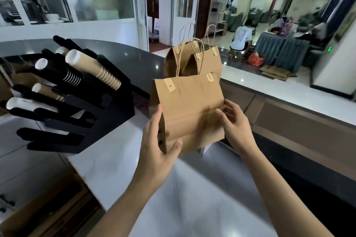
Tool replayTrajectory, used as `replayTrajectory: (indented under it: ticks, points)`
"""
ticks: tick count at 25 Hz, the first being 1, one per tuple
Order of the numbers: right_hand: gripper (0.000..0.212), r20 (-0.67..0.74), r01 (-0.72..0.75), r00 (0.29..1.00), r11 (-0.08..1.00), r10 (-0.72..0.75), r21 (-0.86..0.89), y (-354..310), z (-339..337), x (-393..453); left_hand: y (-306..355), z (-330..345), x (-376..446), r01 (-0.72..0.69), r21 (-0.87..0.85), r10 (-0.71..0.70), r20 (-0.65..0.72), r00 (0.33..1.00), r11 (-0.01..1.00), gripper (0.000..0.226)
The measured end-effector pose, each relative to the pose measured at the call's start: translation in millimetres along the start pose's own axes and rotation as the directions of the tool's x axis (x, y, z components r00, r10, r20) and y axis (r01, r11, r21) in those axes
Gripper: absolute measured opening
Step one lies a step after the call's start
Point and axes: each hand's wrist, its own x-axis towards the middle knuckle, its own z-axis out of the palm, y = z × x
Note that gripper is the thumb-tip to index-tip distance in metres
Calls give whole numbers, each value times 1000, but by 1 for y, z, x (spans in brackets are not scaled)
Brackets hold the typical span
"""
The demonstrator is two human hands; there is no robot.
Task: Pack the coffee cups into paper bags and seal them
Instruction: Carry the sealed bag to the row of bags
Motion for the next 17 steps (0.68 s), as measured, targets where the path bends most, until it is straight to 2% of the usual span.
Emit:
replayTrajectory:
  ticks: [4,10,17]
  points:
    - [48,-37,-24,999,1000,25,19,5,-25,38,4,36,28,-58,-15,59,37,998,998,89]
    - [44,-59,-131,989,990,134,45,31,-56,107,-4,98,66,-43,-28,46,97,994,999,92]
    - [46,-86,-244,960,948,266,202,64,-73,154,-12,160,92,-29,15,26,178,984,999,97]
